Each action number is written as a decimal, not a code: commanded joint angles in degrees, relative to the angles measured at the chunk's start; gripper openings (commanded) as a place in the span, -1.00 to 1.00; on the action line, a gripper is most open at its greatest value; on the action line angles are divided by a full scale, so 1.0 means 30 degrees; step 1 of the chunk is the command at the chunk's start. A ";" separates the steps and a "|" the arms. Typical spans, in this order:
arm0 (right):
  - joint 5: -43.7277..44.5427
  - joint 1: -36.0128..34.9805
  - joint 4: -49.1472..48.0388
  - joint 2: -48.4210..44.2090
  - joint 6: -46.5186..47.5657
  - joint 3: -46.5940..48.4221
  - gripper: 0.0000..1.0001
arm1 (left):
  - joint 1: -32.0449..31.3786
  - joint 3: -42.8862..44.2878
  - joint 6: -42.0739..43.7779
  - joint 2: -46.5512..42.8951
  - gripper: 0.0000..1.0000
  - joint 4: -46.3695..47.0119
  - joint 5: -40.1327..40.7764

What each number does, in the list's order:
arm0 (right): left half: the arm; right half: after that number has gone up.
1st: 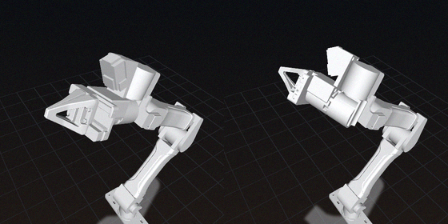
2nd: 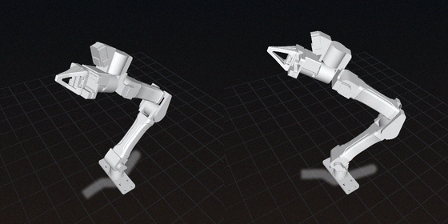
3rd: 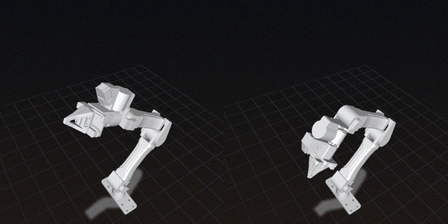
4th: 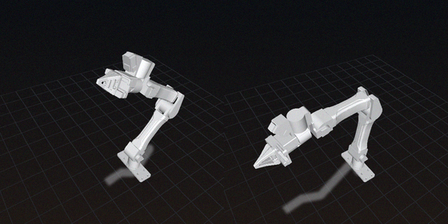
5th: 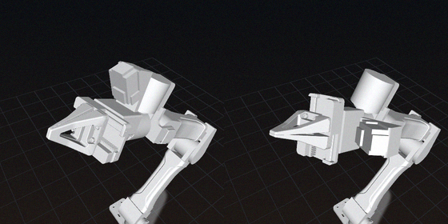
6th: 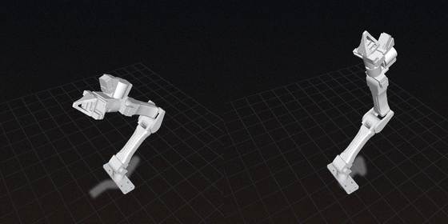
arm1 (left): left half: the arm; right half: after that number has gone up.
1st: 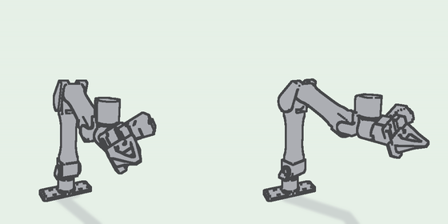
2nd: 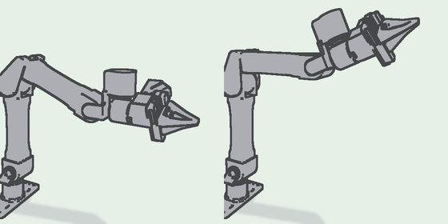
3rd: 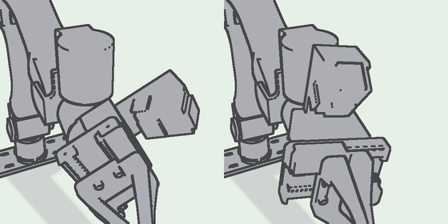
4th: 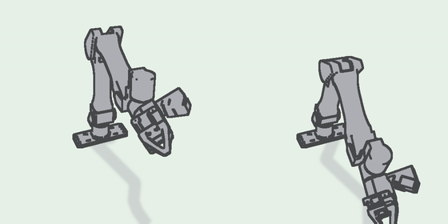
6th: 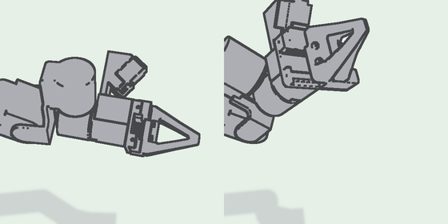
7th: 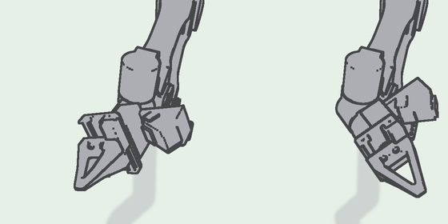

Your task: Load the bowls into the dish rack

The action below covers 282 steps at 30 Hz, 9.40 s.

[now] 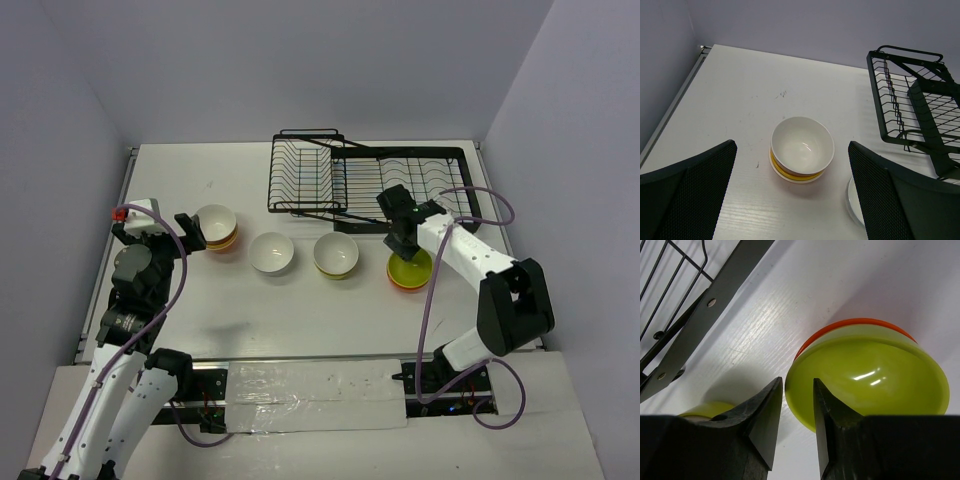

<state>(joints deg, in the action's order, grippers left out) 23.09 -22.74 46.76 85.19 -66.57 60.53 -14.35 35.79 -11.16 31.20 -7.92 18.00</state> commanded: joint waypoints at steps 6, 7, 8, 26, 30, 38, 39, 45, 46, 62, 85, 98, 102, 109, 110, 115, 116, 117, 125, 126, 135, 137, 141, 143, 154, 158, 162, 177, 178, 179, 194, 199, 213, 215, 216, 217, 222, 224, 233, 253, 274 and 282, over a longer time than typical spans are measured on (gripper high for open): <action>0.1150 -0.0125 0.0438 0.0579 -0.0194 0.0682 -0.27 | -0.0139 -0.0065 0.0380 -0.0234 0.99 0.0649 0.0358; 0.1237 -0.0124 0.0438 0.0637 -0.0194 0.0682 -0.30 | -0.0168 -0.0036 0.0408 -0.0234 0.99 0.0649 0.0329; 0.1296 -0.0124 0.0438 0.0666 -0.0165 0.0740 -0.35 | -0.0168 -0.0036 0.0409 -0.0263 0.99 0.0620 0.0328; 0.0302 -0.0622 0.0994 -0.1821 0.1972 0.1619 -1.00 | -0.0256 0.0198 0.0468 -0.0029 0.99 0.0649 0.0446; -0.0399 -0.0593 0.1054 -0.3342 0.3082 0.1999 -1.00 | -0.0256 0.0286 0.0350 0.0117 0.98 0.0678 0.0270; -0.4057 -0.0359 -0.3360 -0.6477 0.7004 0.2292 -1.00 | -0.0256 0.0491 0.0174 0.0293 0.99 0.0620 0.0006; -0.4267 -0.0330 -0.3951 -0.6656 0.7419 0.2351 -1.00 | -0.0256 0.0521 0.0174 0.0293 0.99 0.0620 0.0006; -0.6256 0.1658 -0.7700 -0.6950 0.9444 0.2792 -1.00 | -0.0256 0.0667 0.0145 0.0205 0.99 0.0298 0.0064; -0.7335 0.2156 -0.8374 -0.6950 0.9386 0.2675 -1.00 | -0.0256 0.0725 0.0174 0.0147 0.98 0.0239 0.0065; -1.5368 0.8721 -2.2166 -0.0656 0.6662 0.2233 -1.00 | -0.0256 0.1312 -0.0294 0.0205 0.99 -0.1518 0.0386; -1.9562 1.2004 -3.6528 0.9717 0.0716 0.3728 -1.00 | -0.0256 0.1634 -0.0207 0.1933 0.98 -0.1577 0.0680; -1.9123 1.2707 -3.8790 1.2677 -0.0253 0.4519 -1.00 | -0.0256 0.2337 -0.0030 0.2608 0.99 -0.2134 0.0445; -1.9006 1.2971 -3.9696 1.3497 -0.1098 0.4724 -1.00 | -0.0256 0.2629 0.0086 0.2783 0.99 -0.2309 0.0299; -1.8625 1.3001 -4.1104 1.4640 -0.1659 0.4783 -1.00 | -0.0256 0.2981 0.0087 0.2900 0.99 -0.2602 0.0153; -1.8625 1.3030 -4.1134 1.4873 -0.1717 0.4841 -1.00 | -0.0256 0.3040 0.0058 0.2901 0.98 -0.2661 0.0153; -1.8303 1.3059 -4.1456 1.5256 -0.1894 0.4667 -1.00 | -0.0256 0.3391 0.0057 0.3047 0.98 -0.2925 0.0094; -1.8274 1.3059 -4.1515 1.5373 -0.1923 0.4637 -1.00 | -0.0256 0.3392 0.0057 0.3018 0.99 -0.2954 0.0094; -1.8215 1.3088 -4.1573 1.5432 -0.1981 0.4521 -1.00 | -0.0256 0.3421 0.0086 0.3018 0.99 -0.2955 0.0094; -1.7893 1.3206 -4.2775 1.6311 -0.2802 0.4402 -1.00 | -0.0256 0.3626 0.0057 0.3017 0.99 -0.3160 0.0006; -1.7835 1.3206 -4.2775 1.6340 -0.2773 0.4344 -1.00 | -0.0256 0.3655 0.0057 0.2989 0.99 -0.3218 0.0006; -1.6635 1.3235 -4.3067 1.6750 -0.3299 0.3847 -1.00 | -0.0256 0.3919 0.0291 0.2813 0.99 -0.3482 0.0153; -1.6312 1.3206 -4.3039 1.6605 -0.3271 0.3526 -1.00 | -0.0256 0.3919 0.0262 0.2813 0.99 -0.3540 0.0153; -1.5668 1.3206 -4.2338 1.6107 -0.2686 0.3055 -1.00 | -0.0256 0.3919 0.0233 0.2783 0.98 -0.3541 0.0153; -1.5520 1.3206 -4.2102 1.5756 -0.2335 0.2793 -1.00 | -0.0256 0.3890 0.0233 0.2754 0.99 -0.3512 0.0153; -1.4845 1.3176 -4.1047 1.4788 -0.1455 0.2322 -0.37 | -0.0256 0.3861 0.0233 0.2608 0.99 -0.3599 0.0182; -1.4875 1.3118 -4.0696 1.4466 -0.1016 0.2206 -0.13 | -0.0256 0.3802 0.0262 0.2461 0.99 -0.3628 0.0240; -1.4963 1.3060 -3.9848 1.3969 -0.0401 0.2205 -0.01 | -0.0256 0.3802 0.0262 0.2402 0.99 -0.3687 0.0240; -1.5110 1.2854 -3.3873 0.9488 0.4429 0.0977 0.43 | -0.0256 0.3656 -0.0031 0.1759 0.99 -0.3804 0.0387; -1.4993 1.2854 -3.3231 0.9166 0.4812 0.0946 0.46 | -0.0256 0.3627 -0.0089 0.1758 0.99 -0.3833 0.0503; -1.4905 1.2854 -3.1803 0.8496 0.5134 0.0858 0.47 | -0.0256 0.3626 -0.0118 0.1729 0.99 -0.3863 0.0533; -0.8057 0.8729 -1.2209 -0.1082 1.4801 0.1355 0.47 | -0.0256 0.1285 -0.1758 0.0675 0.99 -0.1550 0.4662; -0.5153 0.5476 -0.7596 -0.3285 1.5656 0.0831 0.47 | -0.0256 -0.0151 -0.1731 -0.0233 0.99 -0.0260 0.5453; -0.4826 0.0201 -0.2081 -0.4257 1.4192 -0.2069 0.32 | -0.0256 -0.2056 -0.1174 -0.1465 0.98 0.0443 0.5367; -0.4797 -0.0123 -0.2403 -0.3788 1.3928 -0.2306 0.26 | -0.0256 -0.2232 -0.1028 -0.1494 0.98 0.0707 0.5396; -0.4710 -0.0211 -0.2491 -0.3612 1.3840 -0.2481 0.20 | -0.0256 -0.2320 -0.0940 -0.1552 0.99 0.0765 0.5513; -0.4622 -0.0386 -0.2608 -0.3466 1.3752 -0.2540 0.18 | -0.0256 -0.2321 -0.0939 -0.1611 0.98 0.0766 0.5572; -0.4006 -0.0681 -0.3311 -0.2470 1.3575 -0.2717 0.03 | -0.0256 -0.2526 -0.0763 -0.1875 0.97 0.1029 0.5602; -0.4065 -0.0739 -0.3545 -0.2090 1.3488 -0.2717 -0.01 | -0.0256 -0.2555 -0.0763 -0.1875 0.97 0.1059 0.5572; -0.3422 -0.0915 -0.3840 -0.1004 1.3546 -0.2746 -0.21 | -0.0256 -0.2643 -0.0646 -0.1875 0.96 0.1264 0.5484; -0.2921 -0.1120 -0.2727 -0.2436 1.3955 -0.0347 -1.00 | -0.0256 -0.2672 -0.0617 -0.1845 0.95 0.1264 0.5455; -1.7011 0.8014 -1.8336 -0.3002 1.3051 -0.0139 -1.00 | -0.0256 -0.2731 -0.0383 -0.2197 0.93 0.1177 0.5338; -2.1047 1.0915 -2.6417 0.1652 0.8835 -0.0607 -1.00 | -0.0256 -0.2643 -0.0324 -0.1875 0.91 0.0942 0.5309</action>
<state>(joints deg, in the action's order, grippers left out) -32.01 7.35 -15.46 86.35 -33.56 59.20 -14.98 27.59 -12.88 25.23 -6.44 34.15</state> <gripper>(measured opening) 0.029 0.959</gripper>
